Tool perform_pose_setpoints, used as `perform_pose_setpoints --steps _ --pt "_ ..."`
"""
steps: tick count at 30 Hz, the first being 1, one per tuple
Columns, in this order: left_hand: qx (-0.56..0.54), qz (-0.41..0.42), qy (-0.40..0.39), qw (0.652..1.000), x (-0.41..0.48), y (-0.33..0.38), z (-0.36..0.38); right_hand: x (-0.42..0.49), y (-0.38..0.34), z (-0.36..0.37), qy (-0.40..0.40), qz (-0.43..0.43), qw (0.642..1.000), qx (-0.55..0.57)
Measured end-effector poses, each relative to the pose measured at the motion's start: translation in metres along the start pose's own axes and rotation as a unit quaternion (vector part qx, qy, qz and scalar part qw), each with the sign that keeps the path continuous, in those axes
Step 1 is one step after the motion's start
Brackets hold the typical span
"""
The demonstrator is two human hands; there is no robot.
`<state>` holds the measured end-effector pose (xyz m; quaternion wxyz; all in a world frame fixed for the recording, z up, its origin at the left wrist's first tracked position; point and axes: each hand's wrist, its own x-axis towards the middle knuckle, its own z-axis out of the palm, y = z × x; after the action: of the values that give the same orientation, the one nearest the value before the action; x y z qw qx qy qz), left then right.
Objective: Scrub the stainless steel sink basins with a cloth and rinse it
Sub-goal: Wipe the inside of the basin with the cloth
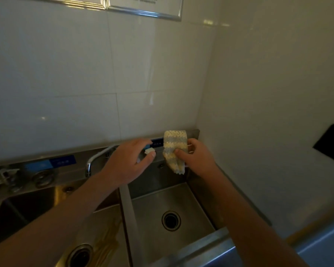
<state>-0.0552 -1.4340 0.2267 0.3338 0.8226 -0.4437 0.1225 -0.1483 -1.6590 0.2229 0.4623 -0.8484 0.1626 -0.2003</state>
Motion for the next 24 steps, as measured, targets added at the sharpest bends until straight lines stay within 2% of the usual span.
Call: perform_pose_setpoints --steps 9,18,24 --pt "-0.029 -0.069 -0.047 0.996 -0.037 -0.035 0.015 -0.002 0.024 0.037 -0.054 0.038 0.998 0.008" --pt "-0.059 -0.147 -0.109 0.981 -0.070 -0.055 0.066 -0.021 0.111 0.056 -0.087 0.125 0.983 -0.101" --pt "-0.065 -0.178 -0.151 0.970 -0.071 -0.071 0.112 -0.026 0.183 0.045 -0.081 0.223 0.963 -0.126"
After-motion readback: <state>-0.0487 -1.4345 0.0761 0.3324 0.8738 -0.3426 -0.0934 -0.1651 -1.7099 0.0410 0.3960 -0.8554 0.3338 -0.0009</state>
